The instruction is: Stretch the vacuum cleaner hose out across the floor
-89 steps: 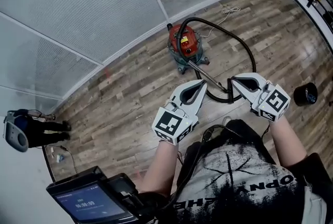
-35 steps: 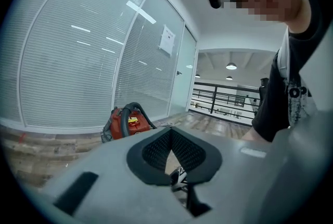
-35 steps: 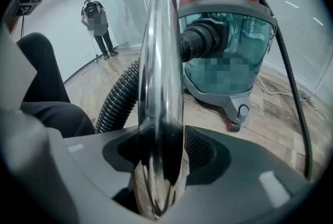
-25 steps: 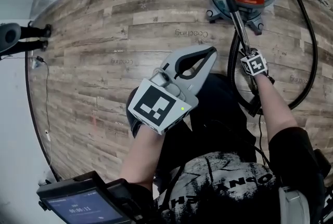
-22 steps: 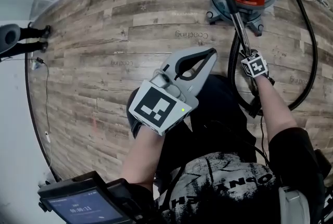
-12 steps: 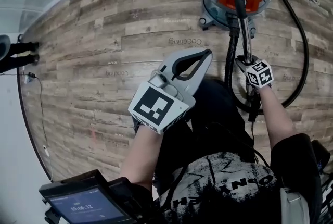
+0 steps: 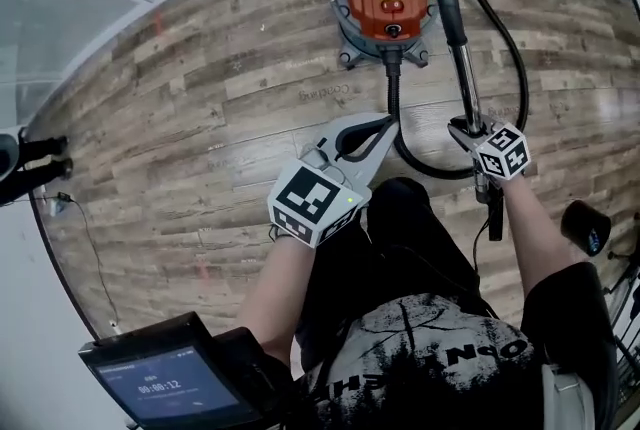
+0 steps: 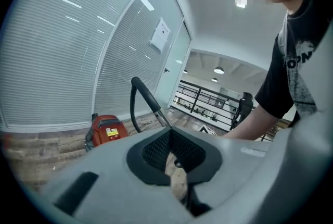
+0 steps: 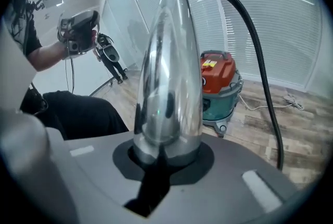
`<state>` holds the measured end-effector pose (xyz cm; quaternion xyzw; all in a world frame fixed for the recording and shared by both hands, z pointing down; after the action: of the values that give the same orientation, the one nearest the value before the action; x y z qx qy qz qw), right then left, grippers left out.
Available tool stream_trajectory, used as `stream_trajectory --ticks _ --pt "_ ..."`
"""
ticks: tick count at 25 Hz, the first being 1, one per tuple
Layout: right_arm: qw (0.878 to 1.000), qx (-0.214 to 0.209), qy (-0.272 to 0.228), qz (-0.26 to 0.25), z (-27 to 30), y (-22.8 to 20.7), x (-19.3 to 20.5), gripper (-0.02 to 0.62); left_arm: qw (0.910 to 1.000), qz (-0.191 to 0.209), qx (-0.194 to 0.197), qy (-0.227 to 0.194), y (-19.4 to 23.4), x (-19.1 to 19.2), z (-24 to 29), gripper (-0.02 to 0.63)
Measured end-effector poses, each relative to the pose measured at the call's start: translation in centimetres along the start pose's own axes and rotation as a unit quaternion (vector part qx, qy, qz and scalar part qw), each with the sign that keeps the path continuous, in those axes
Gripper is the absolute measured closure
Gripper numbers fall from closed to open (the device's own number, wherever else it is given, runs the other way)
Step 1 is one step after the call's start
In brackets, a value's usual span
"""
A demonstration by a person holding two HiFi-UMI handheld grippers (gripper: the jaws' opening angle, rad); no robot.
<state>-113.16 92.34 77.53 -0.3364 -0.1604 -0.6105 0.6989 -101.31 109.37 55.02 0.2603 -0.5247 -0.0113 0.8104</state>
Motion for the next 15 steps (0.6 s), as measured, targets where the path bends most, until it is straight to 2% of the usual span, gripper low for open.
stream_trajectory --ticks 3,6,12,15 --pt "1.0 0.006 -0.018 0.01 -6.8 2.2 -2.8 0.548 0.9989 -0.019 0.043 -0.01 -4.7 -3.8 -0.7 0.606" --pt "1.0 0.014 -0.024 0.008 -13.3 3.9 -5.2 0.548 0.9974 -0.031 0.063 -0.015 -8.4 -7.7 -1.0 0.606" --pt "0.999 0.022 -0.045 -0.014 -23.5 8.3 -7.7 0.548 0.9981 -0.004 0.061 0.0 -13.2 -11.9 -1.4 0.606" --pt "0.997 0.029 -0.063 -0.025 -27.4 10.0 -8.1 0.548 0.9976 -0.007 0.069 -0.004 -15.7 -13.6 -1.5 0.606"
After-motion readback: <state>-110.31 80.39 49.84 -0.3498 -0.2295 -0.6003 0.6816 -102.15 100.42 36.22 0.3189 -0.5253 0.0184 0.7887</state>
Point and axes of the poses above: the fingertips, and each gripper's own axes: z forward along the fingers, y to its left, x out of its underside, the point moved 4 cm from there along -z, backward along the fingers, and after that the axes turned 5 degrees about -z, right-handed, at the moved point
